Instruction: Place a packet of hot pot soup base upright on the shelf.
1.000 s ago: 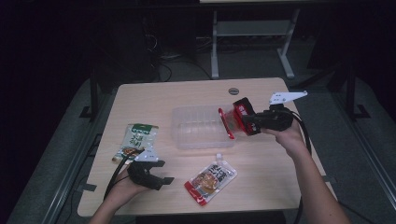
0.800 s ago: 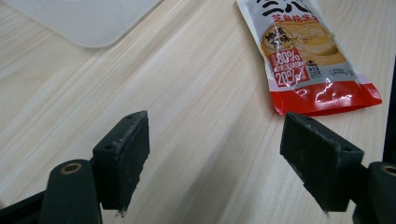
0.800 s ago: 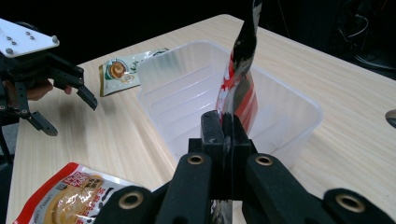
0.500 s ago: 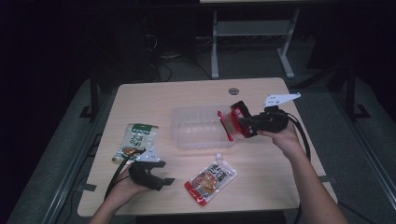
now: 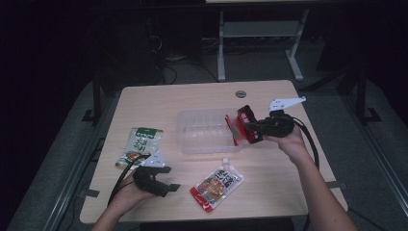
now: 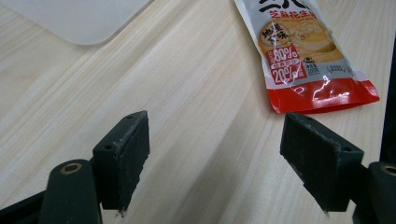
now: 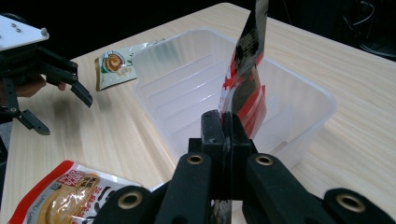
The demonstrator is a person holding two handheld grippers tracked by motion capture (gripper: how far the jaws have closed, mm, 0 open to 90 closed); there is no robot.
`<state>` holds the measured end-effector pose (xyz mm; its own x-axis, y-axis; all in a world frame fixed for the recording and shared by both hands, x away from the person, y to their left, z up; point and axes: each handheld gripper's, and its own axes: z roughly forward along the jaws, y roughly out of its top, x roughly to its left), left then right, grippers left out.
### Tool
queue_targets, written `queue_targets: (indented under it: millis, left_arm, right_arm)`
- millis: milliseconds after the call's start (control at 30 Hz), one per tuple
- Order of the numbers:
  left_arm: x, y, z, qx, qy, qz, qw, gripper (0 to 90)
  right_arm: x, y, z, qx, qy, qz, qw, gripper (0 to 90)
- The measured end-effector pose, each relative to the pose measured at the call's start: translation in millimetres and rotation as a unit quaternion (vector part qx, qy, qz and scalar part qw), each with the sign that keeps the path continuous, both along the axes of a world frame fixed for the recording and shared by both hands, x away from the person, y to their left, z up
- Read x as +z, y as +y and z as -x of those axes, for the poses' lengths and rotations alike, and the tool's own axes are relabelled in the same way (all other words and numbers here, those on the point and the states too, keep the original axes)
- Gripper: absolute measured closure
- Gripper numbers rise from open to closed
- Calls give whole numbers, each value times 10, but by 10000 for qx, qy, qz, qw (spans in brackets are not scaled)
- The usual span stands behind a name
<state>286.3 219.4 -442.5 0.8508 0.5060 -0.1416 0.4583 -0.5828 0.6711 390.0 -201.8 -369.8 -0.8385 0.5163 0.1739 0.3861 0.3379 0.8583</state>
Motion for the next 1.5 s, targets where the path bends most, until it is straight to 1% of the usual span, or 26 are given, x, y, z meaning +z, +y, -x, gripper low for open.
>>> queue_targets:
  millis: [67, 233, 267, 300, 367, 400, 467, 500, 567, 633, 767, 867, 967, 1000, 1033, 1067, 1133, 1233, 1267, 1367, 1400, 1433, 1467, 1500]
  left_arm:
    - [-1, 4, 2, 5, 2, -4, 10000, 236]
    - [0, 17, 7, 2, -19, -21, 10000, 237]
    - [0, 21, 13, 19, -15, -23, 10000, 236]
    - [-2, 25, 15, 24, -27, -10, 10000, 236]
    - [-1, 31, 19, 34, -18, -11, 10000, 236]
    - [-1, 45, 32, 79, -6, 3, 10000, 236]
    - [2, 55, 32, 55, -12, -34, 10000, 236]
    - [1, 66, 47, 100, -9, -24, 9999, 236]
    - [2, 72, 52, 110, -22, -32, 9999, 236]
    - [-3, 88, 69, 141, 13, -23, 9999, 236]
    - [-10, 96, 76, 147, 2, -35, 9999, 236]
    - [-7, 93, 73, 147, 7, -42, 9999, 236]
    - [-10, 73, 61, 122, 34, -33, 9999, 236]
    - [-10, 73, 61, 122, 34, -33, 9999, 236]
    - [-11, 68, 61, 125, 40, -28, 9999, 236]
    - [-12, 62, 54, 104, 25, -21, 9999, 236]
    - [-9, 51, 40, 75, 37, -8, 10000, 236]
    - [0, 51, 17, 43, 7, 3, 10000, 236]
    - [0, 51, 17, 43, 7, 3, 10000, 236]
    - [10, 41, -10, 25, -9, 8, 10000, 236]
    - [15, 28, -34, -12, -29, 4, 10000, 236]
    - [16, 18, -40, -13, -19, 11, 10000, 236]
    - [16, 18, -40, -13, -19, 11, 10000, 236]
    - [19, 4, -55, -50, -31, 17, 10000, 236]
  right_arm:
    - [-7, 4, -8, -23, 3, -6, 10000, 895]
    - [-40, 34, -32, -10, 46, 64, 10000, 895]
    - [-45, 40, -36, -12, 77, 76, 9999, 896]
    - [-53, 44, -45, -10, 63, 103, 9999, 895]
    - [-61, 50, -50, -11, 87, 91, 9999, 895]
    - [-69, 52, -58, -11, 88, 113, 9999, 895]
    - [-88, 61, -80, -31, 116, 145, 9998, 895]
    - [-110, 66, -104, -45, 150, 180, 9997, 895]
    - [-121, 68, -114, -62, 187, 149, 9997, 895]
    - [-151, 74, -148, -86, 221, 170, 9996, 895]
    - [-192, 82, -189, -132, 274, 206, 9993, 885]
    - [-202, 85, -196, -138, 354, 217, 9990, 839]
    - [-181, 61, -178, -174, 349, 179, 9991, 779]
    - [-181, 61, -178, -174, 349, 179, 9991, 779]
    - [-159, 40, -161, -197, 333, 167, 9991, 740]
    - [-159, 40, -161, -197, 333, 167, 9991, 740]
    - [-125, 8, -134, -220, 357, 87, 9991, 692]
    - [-84, -15, -99, -253, 353, 77, 9990, 601]
    - [-84, -15, -99, -253, 353, 77, 9990, 601]
    - [-32, -49, -48, -331, 312, 47, 9990, 524]
    - [0, -70, -8, -353, 274, -8, 9990, 486]
    - [16, -80, 15, -368, 262, 8, 9990, 464]
    - [16, -80, 15, -368, 262, 8, 9990, 464]
    - [40, -98, 63, -427, 230, 64, 9988, 435]
